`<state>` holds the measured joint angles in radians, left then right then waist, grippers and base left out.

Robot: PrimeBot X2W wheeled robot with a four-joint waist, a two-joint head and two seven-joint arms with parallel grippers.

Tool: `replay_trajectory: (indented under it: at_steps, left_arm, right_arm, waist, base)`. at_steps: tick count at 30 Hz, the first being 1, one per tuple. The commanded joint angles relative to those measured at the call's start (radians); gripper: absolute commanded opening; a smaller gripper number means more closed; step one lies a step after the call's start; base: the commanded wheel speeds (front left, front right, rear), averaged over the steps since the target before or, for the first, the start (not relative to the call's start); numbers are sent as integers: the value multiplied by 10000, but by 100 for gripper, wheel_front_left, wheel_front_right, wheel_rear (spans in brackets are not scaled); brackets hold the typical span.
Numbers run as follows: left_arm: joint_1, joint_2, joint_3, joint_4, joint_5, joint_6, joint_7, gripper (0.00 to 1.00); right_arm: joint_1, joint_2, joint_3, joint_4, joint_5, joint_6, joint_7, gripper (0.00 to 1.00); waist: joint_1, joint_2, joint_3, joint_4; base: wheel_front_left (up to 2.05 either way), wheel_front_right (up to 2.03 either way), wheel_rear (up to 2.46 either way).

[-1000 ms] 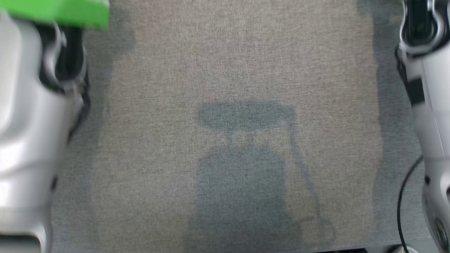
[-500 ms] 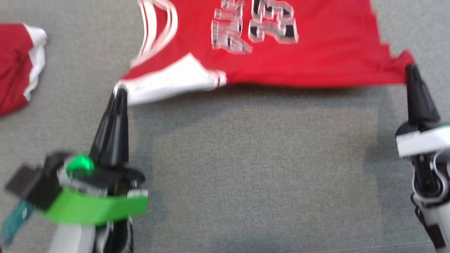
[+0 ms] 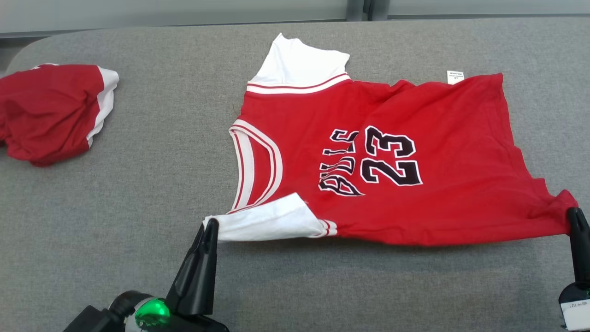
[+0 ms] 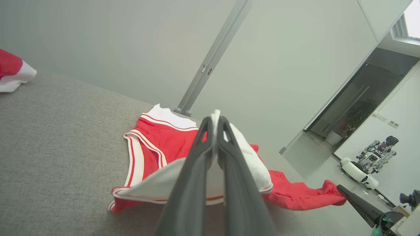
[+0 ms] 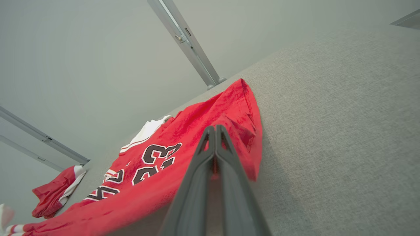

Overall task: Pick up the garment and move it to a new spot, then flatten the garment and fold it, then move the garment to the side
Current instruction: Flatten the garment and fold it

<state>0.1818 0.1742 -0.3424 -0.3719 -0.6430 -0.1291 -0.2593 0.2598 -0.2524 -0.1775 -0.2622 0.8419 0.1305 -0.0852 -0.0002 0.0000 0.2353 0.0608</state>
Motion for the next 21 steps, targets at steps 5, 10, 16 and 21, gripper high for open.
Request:
replay_trajectory:
  at_steps: [5,10,16,21]
  left_arm:
    - [-1522,646,-435,196,-276,-27,708,0]
    - [-3485,848,-743,855,-442,-27,1504,0]
    - [-5070,736,-772,1843,-721,-26,1859,0]
    - [-6043,576,-778,3156,-598,-26,1607,0]
  right_arm:
    - [-816,303,37,-205,-268,4,556,0]
    - [-2043,129,482,688,-617,4,833,0]
    - [-2622,97,105,1609,-645,4,629,0]
    - [-2780,44,-268,1894,-661,4,426,0]
  waist:
    - [2,0,1099,-575]
    - [2,0,2007,-985]
    - [2,0,2368,-1158]
    - [2,0,2401,-1340]
  base:
    - [0,0,0]
    - [0,0,0]
    - [0,0,0]
    - [0,0,0]
